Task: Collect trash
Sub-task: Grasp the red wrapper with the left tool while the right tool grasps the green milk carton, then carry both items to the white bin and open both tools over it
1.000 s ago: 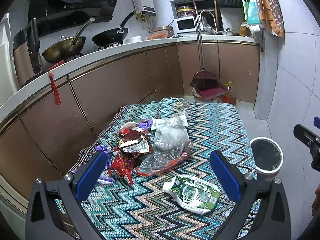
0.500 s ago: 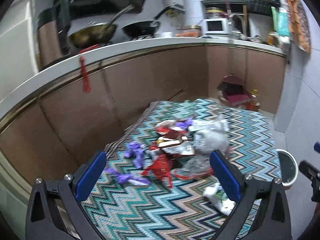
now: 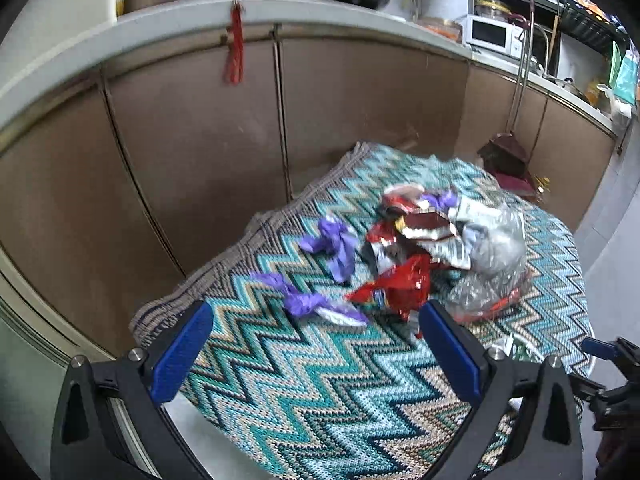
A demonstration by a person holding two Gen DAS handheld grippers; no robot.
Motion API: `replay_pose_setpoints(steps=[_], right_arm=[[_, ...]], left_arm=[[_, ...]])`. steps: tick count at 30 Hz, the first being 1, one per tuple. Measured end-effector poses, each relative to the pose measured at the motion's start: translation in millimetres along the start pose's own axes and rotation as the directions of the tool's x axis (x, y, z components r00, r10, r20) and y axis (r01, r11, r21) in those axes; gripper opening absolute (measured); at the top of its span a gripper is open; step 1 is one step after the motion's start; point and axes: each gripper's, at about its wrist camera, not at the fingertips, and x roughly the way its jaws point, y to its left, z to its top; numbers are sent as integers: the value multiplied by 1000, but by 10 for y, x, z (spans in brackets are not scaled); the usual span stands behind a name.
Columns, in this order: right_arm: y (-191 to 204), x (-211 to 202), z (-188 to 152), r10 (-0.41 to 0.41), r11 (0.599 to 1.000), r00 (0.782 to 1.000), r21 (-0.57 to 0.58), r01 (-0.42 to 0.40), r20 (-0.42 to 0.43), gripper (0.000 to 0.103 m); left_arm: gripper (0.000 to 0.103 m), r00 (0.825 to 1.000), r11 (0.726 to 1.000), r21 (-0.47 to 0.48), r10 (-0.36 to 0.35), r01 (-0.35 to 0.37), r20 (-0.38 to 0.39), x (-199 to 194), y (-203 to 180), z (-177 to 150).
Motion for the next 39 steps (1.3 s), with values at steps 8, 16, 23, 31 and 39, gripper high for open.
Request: replay_pose_setpoints(steps=[8,16,23,31,39], right_arm=[[23,443,30,75,994,990,-67,-84,-116,87],[22,742,53,104,983,972,-126,-133,-208,87],[105,816,18,78,973,971,-195,-123,-227,85],[53,765,44,176,974,965,-109,-200,-196,29],[126,510,-3,213,971,970,-88,-224,-116,18]], left_arm=[[103,989,982,132,-128,138,-79,502,-406,12],[101,983,965,221,-111,142,-146,1096,-727,79],[42,961,975,155,-121,162,-247,1486,-667,6],[23,970,980,115,-138,164,-200,1362,-572,-9],[18,979,981,101,-152,166,-139,996,-527,28]])
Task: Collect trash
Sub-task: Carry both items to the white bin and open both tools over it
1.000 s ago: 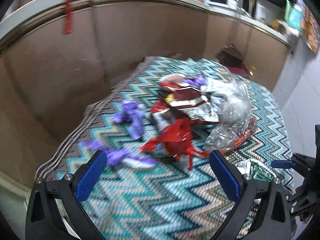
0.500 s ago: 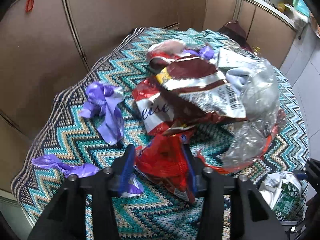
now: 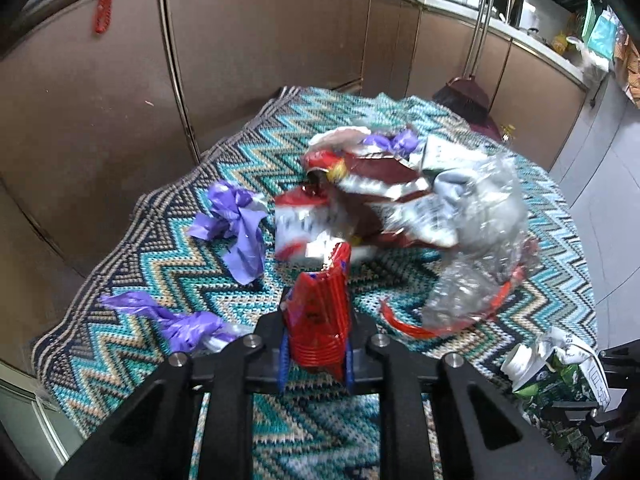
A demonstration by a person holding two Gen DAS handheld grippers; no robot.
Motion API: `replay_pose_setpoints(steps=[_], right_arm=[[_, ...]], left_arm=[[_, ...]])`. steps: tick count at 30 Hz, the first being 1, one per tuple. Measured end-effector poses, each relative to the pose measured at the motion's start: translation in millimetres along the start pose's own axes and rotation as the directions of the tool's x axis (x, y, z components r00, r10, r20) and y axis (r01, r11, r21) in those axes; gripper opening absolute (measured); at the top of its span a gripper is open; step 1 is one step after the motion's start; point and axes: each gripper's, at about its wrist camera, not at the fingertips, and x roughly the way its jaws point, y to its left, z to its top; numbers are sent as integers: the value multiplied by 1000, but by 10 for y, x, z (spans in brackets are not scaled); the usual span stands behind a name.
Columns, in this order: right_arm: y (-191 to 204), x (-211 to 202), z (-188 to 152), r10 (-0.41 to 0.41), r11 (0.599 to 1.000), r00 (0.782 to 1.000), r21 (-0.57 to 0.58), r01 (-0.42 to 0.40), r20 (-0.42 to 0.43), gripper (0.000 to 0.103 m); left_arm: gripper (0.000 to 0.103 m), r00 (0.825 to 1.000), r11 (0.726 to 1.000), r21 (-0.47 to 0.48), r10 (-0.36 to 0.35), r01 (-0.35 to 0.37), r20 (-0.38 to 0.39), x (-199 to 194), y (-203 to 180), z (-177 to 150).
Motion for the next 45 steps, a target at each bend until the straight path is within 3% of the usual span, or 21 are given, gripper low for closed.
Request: replay_pose_setpoints(steps=[11,16,20,27,32,36,40,42,45], right_arm=[[67,-628,-140,-18,999,985,42,11,172,18],[-197,-1135,-276,-105,987,955,148,66,277,18],[-515,-1592,-404,-240,954,914,253,160,326,18],[-1222,-2236,-686,-487,827,813,468,312,318,18],[-1797,-2480,-860,-608,719,753,576,390,250,18],[-2227,-2451,-930,-653,656,736,618,432,179,18],[-2663,-2395,-1012,-672,603,732,656,454,112,18],[-2859,-2360,-1051,-675,585,733,669,458,88,18],[-3114,-2270,-1126,-683,553,729,684,476,44,19]], left_arm=[[16,995,999,20,-43,41,90,-648,-261,11],[16,984,986,115,-131,118,118,-822,-858,154],[16,963,952,206,-249,225,102,-866,-1545,313],[16,924,870,352,-380,344,36,-830,-2825,536],[16,909,824,412,-415,390,-32,-627,-3677,627],[17,904,802,434,-419,411,-81,-327,-4279,667],[20,895,788,431,-427,439,-130,8,-4762,658],[23,893,783,433,-425,446,-150,176,-4981,644],[35,895,784,434,-412,444,-172,400,-5243,608]])
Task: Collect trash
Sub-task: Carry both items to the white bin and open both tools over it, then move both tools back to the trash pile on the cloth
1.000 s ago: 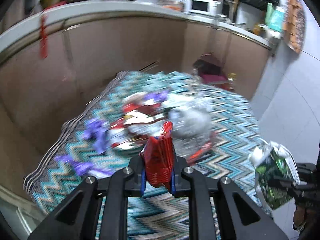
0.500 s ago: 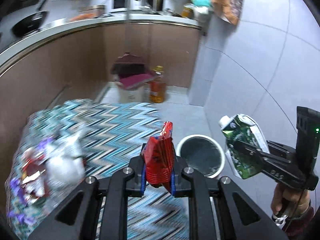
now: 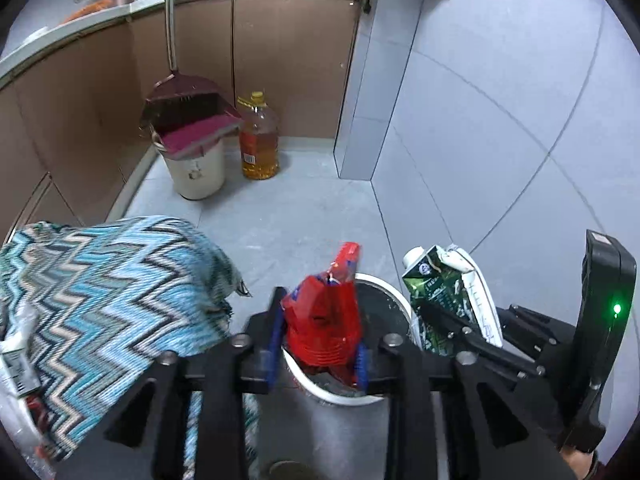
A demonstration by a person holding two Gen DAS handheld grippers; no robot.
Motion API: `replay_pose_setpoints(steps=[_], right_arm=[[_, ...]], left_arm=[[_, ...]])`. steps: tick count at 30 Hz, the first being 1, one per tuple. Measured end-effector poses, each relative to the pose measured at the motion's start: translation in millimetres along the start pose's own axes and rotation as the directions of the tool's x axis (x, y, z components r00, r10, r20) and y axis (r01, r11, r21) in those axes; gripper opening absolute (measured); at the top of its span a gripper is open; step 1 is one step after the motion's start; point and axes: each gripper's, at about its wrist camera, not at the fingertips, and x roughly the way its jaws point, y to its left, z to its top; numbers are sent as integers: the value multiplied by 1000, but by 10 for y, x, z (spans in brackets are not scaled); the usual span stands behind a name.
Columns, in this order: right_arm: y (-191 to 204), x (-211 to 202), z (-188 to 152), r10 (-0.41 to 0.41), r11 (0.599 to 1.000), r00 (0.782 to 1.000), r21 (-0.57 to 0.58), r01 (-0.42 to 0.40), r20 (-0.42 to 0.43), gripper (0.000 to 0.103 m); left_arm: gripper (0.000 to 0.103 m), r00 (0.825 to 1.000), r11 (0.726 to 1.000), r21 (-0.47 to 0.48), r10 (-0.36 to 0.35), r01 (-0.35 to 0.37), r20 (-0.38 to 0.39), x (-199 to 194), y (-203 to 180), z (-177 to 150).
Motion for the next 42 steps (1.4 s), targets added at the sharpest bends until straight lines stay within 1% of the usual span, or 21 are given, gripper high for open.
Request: replay_pose_setpoints(steps=[1,5,8,11,13,14,17,18,22,23,28,30,32,34,36,38,42], right_arm=[[-33,82,5,-7,1000,1000,3,7,-12,19],[-167,355,57,-49,999,998,15,50,-33,20],[-253,436,34,-70,997,997,37,72,-43,24],[-295,439,32,-88,995,995,44,90,-44,27],[-319,399,6,-97,994,995,48,99,-40,30],[-319,369,-2,-104,993,994,49,106,-36,33],[-333,260,-15,-117,991,993,56,118,-16,35],[-324,210,-9,-122,991,993,56,122,-7,36],[-220,-29,-11,-127,991,991,46,125,40,47],[-174,-102,-18,-124,992,991,39,122,52,50],[170,-491,-21,-75,997,991,-19,77,108,56],[335,-677,-14,-44,998,990,-45,51,137,58],[530,-883,-11,-10,997,986,-74,23,168,59],[713,-1070,-13,30,995,981,-100,-11,193,59],[914,-1240,-25,76,990,974,-130,-49,212,59],[1148,-1405,-58,122,983,966,-164,-85,229,60],[1556,-1632,-141,209,961,949,-228,-154,237,60]], left_arm=[[40,1000,1000,-2,-1,1,-6,93,-19,24],[41,999,999,-19,-28,28,-46,424,-66,70],[41,997,999,-30,-37,35,-73,597,-70,57],[41,995,998,-37,-53,51,-81,666,-42,50],[41,996,999,-31,-43,41,-83,685,-33,41],[41,996,999,-31,-45,42,-81,678,-33,35],[41,996,998,-19,-53,52,-70,629,-34,-14],[41,997,999,-12,-48,47,-59,574,-48,-40],[41,999,999,11,-33,33,-19,299,-4,-104],[41,1000,1000,15,-20,20,-3,178,23,-131],[41,999,1000,8,24,-24,48,-347,223,-230],[43,993,997,5,76,-76,88,-631,331,-293],[54,987,993,-18,116,-115,109,-890,469,-353],[56,978,986,-44,164,-159,132,-1171,621,-455],[56,968,980,-70,196,-187,156,-1449,795,-571],[56,954,970,-91,240,-227,178,-1724,965,-704],[56,938,954,-139,288,-264,193,-2121,1284,-921]])
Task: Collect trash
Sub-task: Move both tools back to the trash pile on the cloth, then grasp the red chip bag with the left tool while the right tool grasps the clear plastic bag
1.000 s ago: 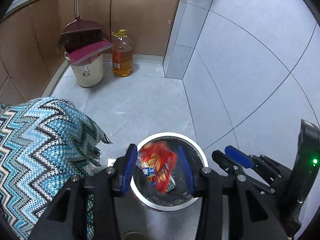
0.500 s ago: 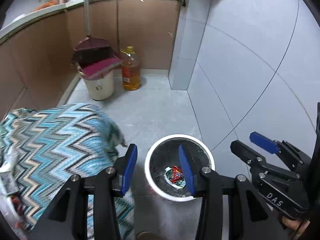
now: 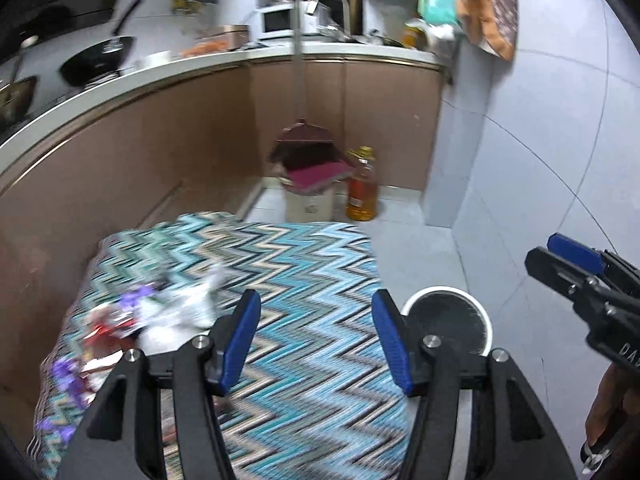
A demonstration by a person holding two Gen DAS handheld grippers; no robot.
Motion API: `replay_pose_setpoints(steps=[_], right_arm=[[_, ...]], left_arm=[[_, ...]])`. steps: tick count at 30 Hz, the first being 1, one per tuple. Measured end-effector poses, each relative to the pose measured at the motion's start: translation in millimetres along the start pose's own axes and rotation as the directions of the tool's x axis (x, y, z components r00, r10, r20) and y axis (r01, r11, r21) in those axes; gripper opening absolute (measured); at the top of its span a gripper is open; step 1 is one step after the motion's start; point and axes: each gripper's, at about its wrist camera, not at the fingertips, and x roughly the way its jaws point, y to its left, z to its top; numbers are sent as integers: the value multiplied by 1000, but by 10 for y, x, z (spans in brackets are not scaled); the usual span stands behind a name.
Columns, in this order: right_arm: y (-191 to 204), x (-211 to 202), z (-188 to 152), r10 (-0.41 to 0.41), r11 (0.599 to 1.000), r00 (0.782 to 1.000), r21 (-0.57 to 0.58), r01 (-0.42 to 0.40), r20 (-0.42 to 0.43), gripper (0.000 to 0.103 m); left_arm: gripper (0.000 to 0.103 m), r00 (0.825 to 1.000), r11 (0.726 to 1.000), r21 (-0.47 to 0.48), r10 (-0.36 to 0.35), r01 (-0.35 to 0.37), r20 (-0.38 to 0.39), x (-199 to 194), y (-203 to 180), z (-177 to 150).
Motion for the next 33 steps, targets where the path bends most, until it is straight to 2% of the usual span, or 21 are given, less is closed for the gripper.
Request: replay_pose_setpoints(steps=[7,14,22,27,30,33], right_arm=[[609,-64,-44,122,991,993,-54,-122,-6,60],[1041,220,-222,226,970,969,-70,-234,-101,60],[1412,849,-483,288,950,927,-55,-309,-239,56],[1562,1321,-660,314,941,891,-21,-339,-327,52],[1628,1572,-760,326,936,867,1,-351,-377,51],[1679,1782,-853,342,931,842,24,-365,-417,50]], left_arm=[[56,995,990,-95,101,-100,9,-484,789,-301],[56,987,963,-215,155,-160,-40,-598,1625,-667],[55,977,919,-337,172,-204,-123,-370,2420,-955],[55,974,887,-418,130,-197,-184,-12,2762,-1047],[55,969,877,-440,99,-193,-227,264,2846,-1080],[45,961,869,-455,77,-196,-267,506,2888,-1117]])
